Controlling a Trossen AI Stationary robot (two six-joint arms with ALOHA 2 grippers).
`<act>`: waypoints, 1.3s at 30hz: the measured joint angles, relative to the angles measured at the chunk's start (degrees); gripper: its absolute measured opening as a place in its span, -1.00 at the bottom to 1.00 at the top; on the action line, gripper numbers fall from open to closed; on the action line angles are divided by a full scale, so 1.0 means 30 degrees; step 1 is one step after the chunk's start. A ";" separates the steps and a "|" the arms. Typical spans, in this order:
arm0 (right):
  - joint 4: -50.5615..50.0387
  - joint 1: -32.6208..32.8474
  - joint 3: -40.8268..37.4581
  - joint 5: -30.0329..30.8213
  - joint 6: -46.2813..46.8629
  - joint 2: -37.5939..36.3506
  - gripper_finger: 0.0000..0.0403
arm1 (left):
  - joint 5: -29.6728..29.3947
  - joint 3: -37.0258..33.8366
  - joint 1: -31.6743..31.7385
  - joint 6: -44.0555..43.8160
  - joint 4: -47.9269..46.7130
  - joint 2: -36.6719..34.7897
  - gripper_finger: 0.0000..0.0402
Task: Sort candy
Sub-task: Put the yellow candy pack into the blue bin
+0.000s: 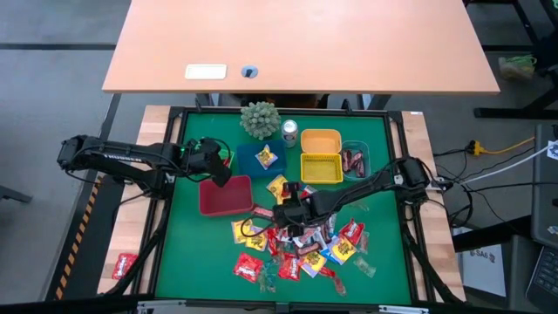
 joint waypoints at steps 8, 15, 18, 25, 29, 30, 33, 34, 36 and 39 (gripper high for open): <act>-0.1773 -0.0007 0.1364 -0.0007 -0.1387 -0.1269 -0.99 | -0.0007 0.0007 0.0000 0.0044 0.0036 -0.0007 -0.30; -0.2244 -0.0029 0.1864 -0.1801 -0.2053 -0.2285 -1.00 | -0.0007 0.0007 0.0000 0.0052 0.0117 0.0000 -0.30; -0.2238 -0.0023 0.1864 -0.2113 -0.2718 -0.2568 -1.00 | -0.0004 0.0004 0.0000 0.0055 0.0117 0.0000 -0.30; -0.1696 -0.1446 0.1857 -0.0613 -0.5587 -0.2792 -1.00 | 0.0046 0.0007 -0.0054 0.0066 0.0221 0.0000 -0.30; -0.1173 -0.3235 0.1857 -0.0640 -0.6543 -0.2672 -1.00 | 0.0085 0.0004 -0.0375 0.0073 0.0497 0.0000 -0.30; -0.1046 -0.3694 0.1857 -0.0750 -0.6744 -0.2634 -1.00 | 0.0087 0.0007 -0.0462 0.0073 0.0598 0.0000 -0.30; -0.0222 -0.5013 0.1857 -0.2400 -0.7096 -0.2478 -1.00 | 0.0087 0.0007 -0.0704 0.0080 0.0889 0.0000 -0.30; -0.0134 -0.5428 0.1845 -0.3177 -0.7108 -0.2450 -1.00 | 0.0080 0.0007 -0.0789 0.0074 0.1031 0.0000 -0.30; 0.0608 -0.6159 0.1843 -0.4717 -0.7125 -0.2254 -1.00 | 0.0080 0.0007 -0.0985 0.0080 0.1407 0.0000 -0.30; 0.0916 -0.7019 0.1835 -0.6210 -0.6832 -0.2173 -1.00 | 0.0080 0.0006 -0.1427 0.0080 0.2469 0.0000 -0.30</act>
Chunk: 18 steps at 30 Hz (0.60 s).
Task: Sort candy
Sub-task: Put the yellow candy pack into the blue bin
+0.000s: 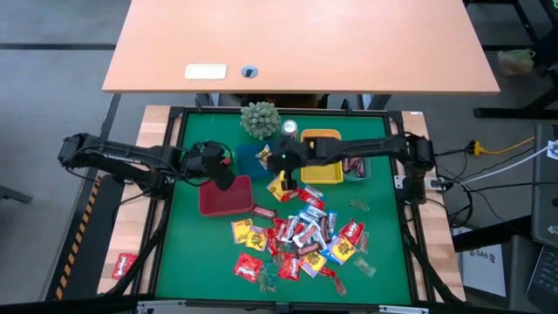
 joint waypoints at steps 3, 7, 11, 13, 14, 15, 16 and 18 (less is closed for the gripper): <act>0.0343 -0.0572 0.0015 -0.0756 0.0251 0.0033 -1.00 | 0.0166 -0.0005 -0.0566 0.0053 0.1091 -0.0005 -0.30; 0.0301 -0.1060 0.0015 -0.0974 0.0362 0.0073 -0.95 | 0.1929 -0.0003 -0.1452 0.1060 0.2582 0.0000 -0.30; 0.0338 -0.1053 0.0015 -0.0930 0.0355 0.0073 -0.75 | 0.3887 -0.0001 -0.2607 0.1109 0.3990 0.0000 -0.30; 0.0345 -0.1017 0.0015 -0.0930 0.0348 0.0073 -0.60 | 0.4425 -0.0002 -0.3357 0.1003 0.4513 0.0004 -0.30; 0.0344 -0.1014 0.0015 -0.0930 0.0348 0.0073 -0.53 | 0.4524 0.0001 -0.3802 0.0870 0.4782 0.0078 -0.30; 0.0330 -0.1002 0.0015 -0.0930 0.0348 0.0073 -0.46 | 0.4535 0.0001 -0.4253 0.0648 0.5063 0.0203 -0.30; 0.0316 -0.0995 0.0015 -0.0930 0.0348 0.0073 -0.39 | 0.4540 0.0001 -0.4738 0.0521 0.5281 0.0326 -0.30; 0.0228 -0.1002 0.0015 -0.0923 0.0348 0.0073 -0.28 | 0.4532 0.0001 -0.5730 0.0459 0.5803 0.0679 -0.30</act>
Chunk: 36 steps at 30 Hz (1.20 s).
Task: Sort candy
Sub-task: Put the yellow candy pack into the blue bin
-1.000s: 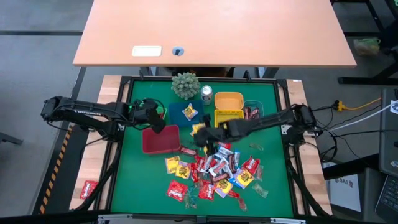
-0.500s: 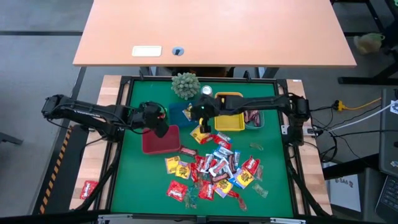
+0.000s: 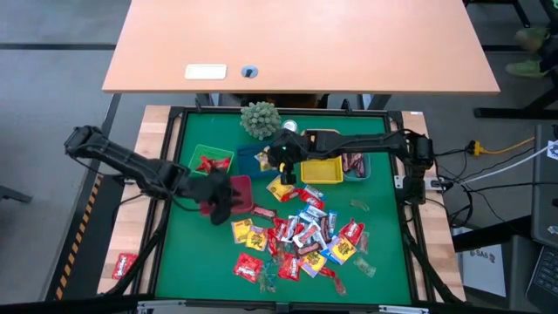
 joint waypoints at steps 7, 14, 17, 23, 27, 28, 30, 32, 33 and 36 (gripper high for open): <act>-0.1963 0.0000 0.0000 0.0022 0.0146 -0.0633 -0.14 | -0.0363 0.0007 -0.3113 0.0522 0.3960 0.2654 -0.30; -0.5508 0.0000 0.0000 0.0007 -0.0044 -0.2391 -0.13 | -0.1697 0.0007 -0.4984 0.3718 0.8754 0.6641 -0.30; -0.6929 0.0000 0.0000 0.0002 -0.0066 -0.3158 -0.13 | -0.2264 0.0000 -0.5399 0.5813 1.0385 0.8195 -0.30; -0.9824 0.0007 0.0000 -0.0007 -0.0073 -0.4326 -0.13 | -0.2498 0.0000 -0.6008 0.8575 1.1830 1.0513 -0.30; -1.1404 0.0007 0.0000 -0.0032 -0.0046 -0.4866 -0.13 | -0.2493 0.0000 -0.6323 0.8657 1.1834 1.1467 -0.30; -1.1712 0.0007 0.0000 -0.0178 -0.0024 -0.5015 -0.13 | -0.2495 0.0000 -0.6374 0.8660 1.1828 1.1650 -0.31; -1.2196 0.0007 0.0000 -0.0760 0.0120 -0.5259 -0.13 | -0.2502 0.0000 -0.6476 0.8655 1.1742 1.2007 -0.31; -1.2558 0.0014 0.0000 -0.1365 0.0220 -0.5432 -0.13 | -0.2608 0.0000 -0.6497 0.8655 1.1614 1.2315 -0.31; -1.2673 0.0022 0.0000 -0.1697 0.0226 -0.5517 -0.13 | -0.2681 0.0000 -0.6504 0.8655 1.1538 1.2480 -0.31; -1.2741 0.0022 0.0000 -0.2718 0.0233 -0.5697 -0.13 | -0.3129 0.0000 -0.6497 0.8655 1.1185 1.2863 -0.32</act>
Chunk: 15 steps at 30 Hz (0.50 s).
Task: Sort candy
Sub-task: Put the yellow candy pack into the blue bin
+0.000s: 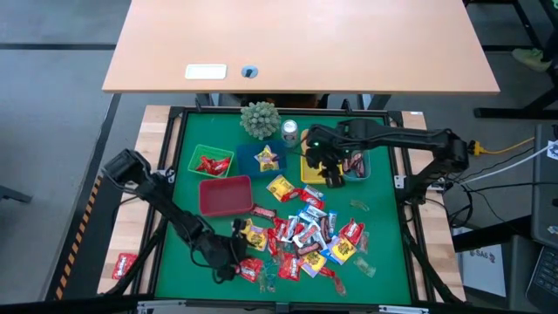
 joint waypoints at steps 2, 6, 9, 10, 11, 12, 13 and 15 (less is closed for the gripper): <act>-0.0166 0.0000 0.0000 -0.0511 0.0000 -0.0074 -0.13 | -0.0476 -0.0003 0.0000 0.0000 -0.0206 0.0149 -0.32; -0.0353 0.0000 0.0000 -0.0801 -0.0007 -0.0110 -0.13 | -0.0600 -0.0007 0.0007 -0.0015 -0.0728 0.0228 -0.32; -0.0358 0.0000 0.0000 -0.0801 -0.0007 -0.0110 -0.13 | -0.0601 -0.0007 -0.0005 -0.0015 -0.1294 0.0228 -0.32; -0.0358 0.0000 0.0000 -0.0801 -0.0007 -0.0110 -0.13 | -0.0601 -0.0007 -0.0022 -0.0015 -0.1446 0.0228 -0.32; -0.0358 0.0000 0.0000 -0.0801 -0.0007 -0.0110 -0.13 | -0.0604 -0.0007 -0.0022 -0.0022 -0.1587 0.0228 -0.32; -0.0350 0.0000 0.0000 -0.0801 -0.0007 -0.0110 -0.13 | -0.0627 -0.0007 -0.0022 -0.0022 -0.1636 0.0228 -0.32; -0.0350 0.0000 0.0000 -0.0801 -0.0007 -0.0110 -0.13 | -0.0730 -0.0007 -0.0024 -0.0029 -0.1650 0.0228 -0.32; -0.0343 0.0000 0.0000 -0.0801 -0.0007 -0.0110 -0.13 | -0.1294 -0.0007 -0.0028 -0.0023 -0.1665 0.0228 -0.32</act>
